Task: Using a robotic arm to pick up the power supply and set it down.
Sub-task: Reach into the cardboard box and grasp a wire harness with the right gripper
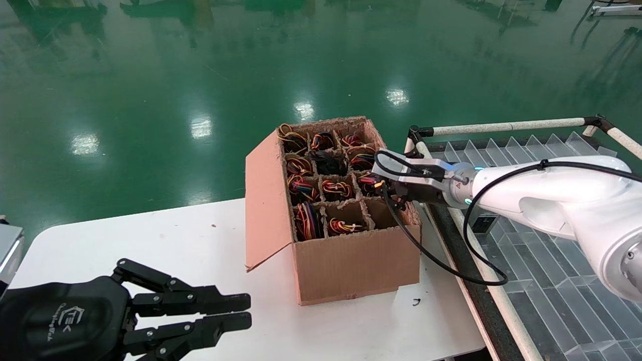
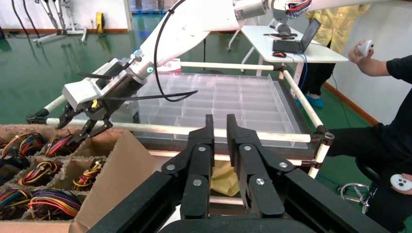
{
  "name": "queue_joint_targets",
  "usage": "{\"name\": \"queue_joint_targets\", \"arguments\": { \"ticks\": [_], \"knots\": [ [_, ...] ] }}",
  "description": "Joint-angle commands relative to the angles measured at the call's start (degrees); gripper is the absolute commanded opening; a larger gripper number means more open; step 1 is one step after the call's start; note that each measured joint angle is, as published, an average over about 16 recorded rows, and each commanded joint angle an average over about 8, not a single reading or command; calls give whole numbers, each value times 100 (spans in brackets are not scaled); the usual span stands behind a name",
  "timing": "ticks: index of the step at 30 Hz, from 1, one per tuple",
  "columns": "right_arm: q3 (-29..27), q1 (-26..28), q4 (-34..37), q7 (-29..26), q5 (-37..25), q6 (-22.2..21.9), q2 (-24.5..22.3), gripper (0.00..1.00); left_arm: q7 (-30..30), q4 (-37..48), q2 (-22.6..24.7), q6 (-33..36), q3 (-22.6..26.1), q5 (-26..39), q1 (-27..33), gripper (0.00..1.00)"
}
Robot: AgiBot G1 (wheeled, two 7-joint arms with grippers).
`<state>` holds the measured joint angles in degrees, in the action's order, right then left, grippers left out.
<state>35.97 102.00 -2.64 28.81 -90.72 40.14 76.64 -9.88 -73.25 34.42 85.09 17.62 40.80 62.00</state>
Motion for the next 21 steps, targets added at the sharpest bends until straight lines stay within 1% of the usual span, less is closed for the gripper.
{"name": "queue_joint_targets", "arguments": {
  "ticks": [1, 12, 21],
  "knots": [
    [-15, -29, -3, 24, 26, -9, 16, 0, 0, 0, 0, 0, 0, 0, 0, 100],
    [-66, -174, 27, 51, 128, -196, 18, 0, 2, 0, -1, -1, 3, -2, 1, 100],
    [-119, -210, 41, 40, 224, -200, -5, 0, 3, 0, -2, -2, 5, -4, 1, 100]
  ]
}}
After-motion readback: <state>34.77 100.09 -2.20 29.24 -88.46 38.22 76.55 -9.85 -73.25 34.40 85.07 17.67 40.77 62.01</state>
